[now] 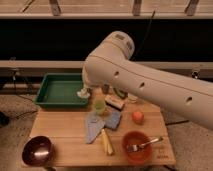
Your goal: Wipe tray with brush
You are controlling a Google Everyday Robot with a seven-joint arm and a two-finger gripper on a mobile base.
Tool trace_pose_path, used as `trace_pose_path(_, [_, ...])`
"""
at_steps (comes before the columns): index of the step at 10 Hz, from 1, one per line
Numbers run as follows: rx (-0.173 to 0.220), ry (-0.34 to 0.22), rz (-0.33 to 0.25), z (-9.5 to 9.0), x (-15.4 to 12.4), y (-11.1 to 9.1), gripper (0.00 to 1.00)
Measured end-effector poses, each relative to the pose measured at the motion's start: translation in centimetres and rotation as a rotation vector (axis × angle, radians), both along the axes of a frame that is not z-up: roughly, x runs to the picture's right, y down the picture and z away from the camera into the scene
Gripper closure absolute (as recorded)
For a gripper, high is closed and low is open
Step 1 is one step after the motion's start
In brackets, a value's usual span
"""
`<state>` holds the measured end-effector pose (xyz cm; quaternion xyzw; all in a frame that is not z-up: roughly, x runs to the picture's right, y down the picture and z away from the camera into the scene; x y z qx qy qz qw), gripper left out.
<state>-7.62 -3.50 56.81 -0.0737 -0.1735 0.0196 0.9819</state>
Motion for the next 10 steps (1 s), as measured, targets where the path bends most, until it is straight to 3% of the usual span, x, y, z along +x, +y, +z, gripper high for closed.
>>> trace_pose_path(2, [0.122,-0.035,-0.072,-2.1,-2.5,-0.8,0.93])
trace_pose_path(3, [0.163,-0.046,-0.093,-2.8,-3.0,-0.8,0.93])
trace_pose_path(10, [0.17,-0.054,-0.089,-2.6,-3.2,-0.8,0.93])
